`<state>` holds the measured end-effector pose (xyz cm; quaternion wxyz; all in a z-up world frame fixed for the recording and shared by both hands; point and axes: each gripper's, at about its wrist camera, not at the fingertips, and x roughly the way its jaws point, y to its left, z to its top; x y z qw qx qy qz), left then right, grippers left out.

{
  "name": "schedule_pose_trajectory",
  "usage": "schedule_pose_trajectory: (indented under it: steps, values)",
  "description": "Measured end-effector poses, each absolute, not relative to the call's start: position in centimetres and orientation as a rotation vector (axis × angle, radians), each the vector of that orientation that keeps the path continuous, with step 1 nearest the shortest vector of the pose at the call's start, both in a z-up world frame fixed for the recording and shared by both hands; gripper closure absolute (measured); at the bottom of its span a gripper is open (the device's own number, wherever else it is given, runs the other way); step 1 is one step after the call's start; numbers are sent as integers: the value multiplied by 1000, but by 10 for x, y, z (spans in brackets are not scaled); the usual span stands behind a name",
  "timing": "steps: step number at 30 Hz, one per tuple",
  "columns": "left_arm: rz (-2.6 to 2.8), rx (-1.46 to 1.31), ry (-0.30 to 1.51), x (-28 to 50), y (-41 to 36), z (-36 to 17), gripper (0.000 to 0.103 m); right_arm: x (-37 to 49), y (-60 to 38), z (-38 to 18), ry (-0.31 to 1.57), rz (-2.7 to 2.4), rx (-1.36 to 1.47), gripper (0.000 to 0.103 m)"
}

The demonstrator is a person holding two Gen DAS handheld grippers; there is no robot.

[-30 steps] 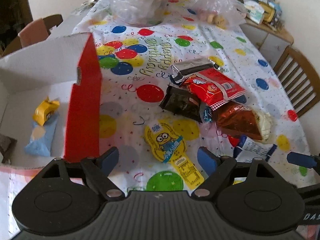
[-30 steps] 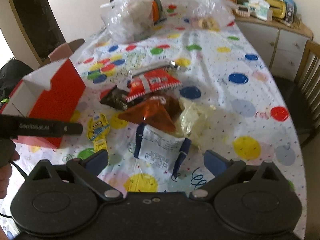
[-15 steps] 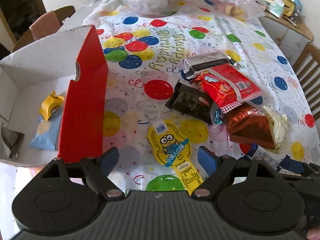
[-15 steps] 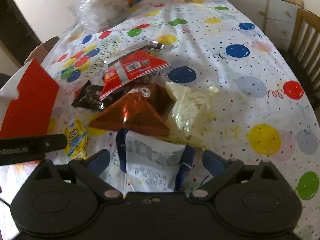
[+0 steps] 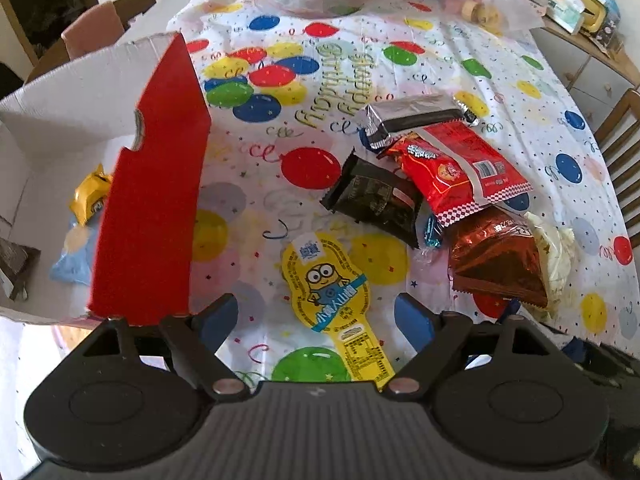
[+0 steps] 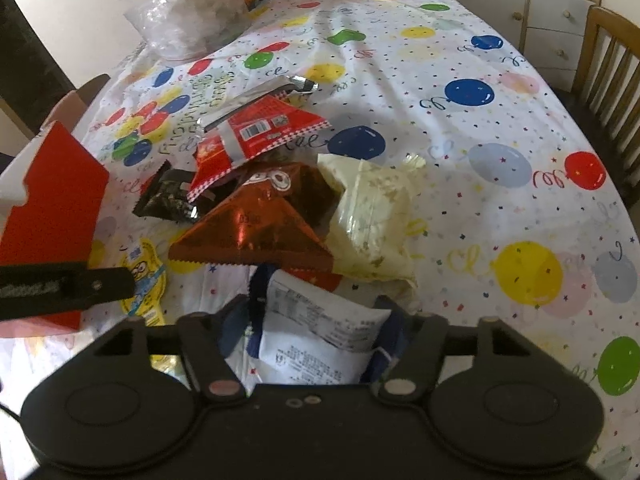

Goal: Organize snacks
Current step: 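Grasp the white-and-blue packet with the right gripper while the left gripper grasps the yellow Minion candy, then carry the white packet and the Minion candy over the red box with both grippers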

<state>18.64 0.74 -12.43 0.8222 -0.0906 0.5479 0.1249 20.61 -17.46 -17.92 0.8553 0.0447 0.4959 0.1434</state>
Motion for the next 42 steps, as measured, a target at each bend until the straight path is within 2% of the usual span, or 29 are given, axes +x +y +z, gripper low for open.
schedule_pose_trajectory:
  steps: [4, 7, 8, 11, 16, 19, 23, 42]
  values:
    - [293, -223, 1197, 198, 7, -133, 18, 204, -184, -177, 1049, 335, 120, 52]
    - [326, -269, 1230, 207, 12, -143, 24, 202, -191, -176, 1051, 355, 124, 62]
    - [333, -281, 1238, 210, 13, -145, 24, 201, -194, -175, 1052, 365, 134, 68]
    - [347, -282, 1253, 215, 13, -152, 32, 199, -202, -173, 1051, 393, 157, 74]
    - [363, -296, 1272, 218, 13, -161, 40, 196, -213, -171, 1049, 428, 187, 79]
    - [364, -287, 1266, 219, 11, -161, 41, 194, -217, -170, 1051, 443, 201, 81]
    - [363, -268, 1252, 218, 7, -160, 51, 189, -220, -168, 1052, 470, 211, 83]
    - [231, -335, 1218, 185, 11, -143, 52, 164, -222, -149, 1013, 461, 198, 86]
